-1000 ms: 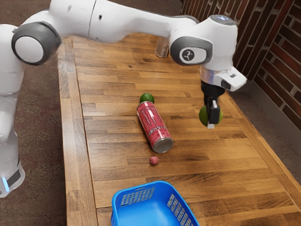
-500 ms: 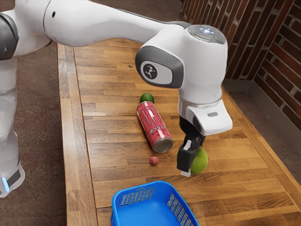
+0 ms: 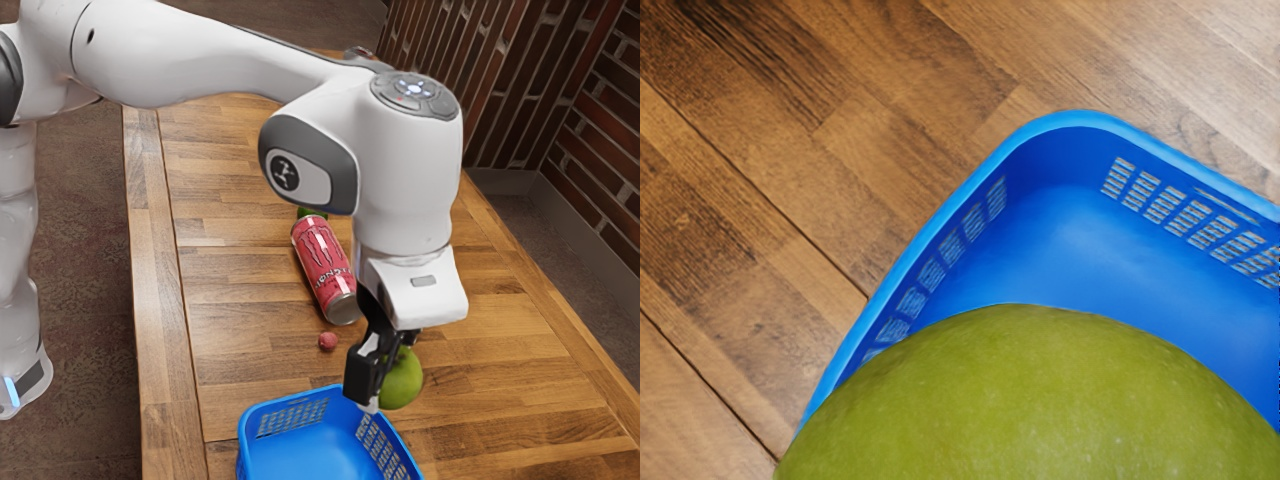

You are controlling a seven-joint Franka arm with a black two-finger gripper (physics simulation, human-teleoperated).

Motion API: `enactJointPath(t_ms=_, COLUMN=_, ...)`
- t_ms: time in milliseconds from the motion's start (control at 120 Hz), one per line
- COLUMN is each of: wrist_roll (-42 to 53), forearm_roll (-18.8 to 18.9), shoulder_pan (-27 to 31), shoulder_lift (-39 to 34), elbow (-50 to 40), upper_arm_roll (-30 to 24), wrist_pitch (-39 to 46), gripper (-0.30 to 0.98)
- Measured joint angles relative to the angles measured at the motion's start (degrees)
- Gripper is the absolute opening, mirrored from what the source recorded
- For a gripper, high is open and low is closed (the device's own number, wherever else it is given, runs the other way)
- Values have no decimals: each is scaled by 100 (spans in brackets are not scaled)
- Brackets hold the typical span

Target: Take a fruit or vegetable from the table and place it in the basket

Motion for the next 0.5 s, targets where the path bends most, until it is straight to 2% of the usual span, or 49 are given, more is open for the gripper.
enactJointPath(t_ms=75, wrist_roll=-3, forearm_roll=27, shoulder_pan=-23, shoulder_lift=4, elbow=0, upper_arm_roll=-1, wrist_pitch=3, gripper=22)
enactJointPath(t_ms=142, wrist_roll=7, forearm_roll=30, shoulder_pan=-51, shoulder_lift=8, elbow=-6, upper_arm_roll=0, wrist_pitch=2, gripper=45)
enactJointPath(t_ms=225, wrist_roll=28, forearm_roll=-11, shoulder_pan=-80, shoulder_lift=11, elbow=-8, upper_arm_roll=5, wrist_pitch=-3, gripper=56)
enactJointPath(t_ms=500, wrist_roll=37, forearm_roll=-51, shoulder_pan=-80, shoulder_lift=26, elbow=-19, upper_arm_roll=1, wrist_pitch=-46, gripper=67)
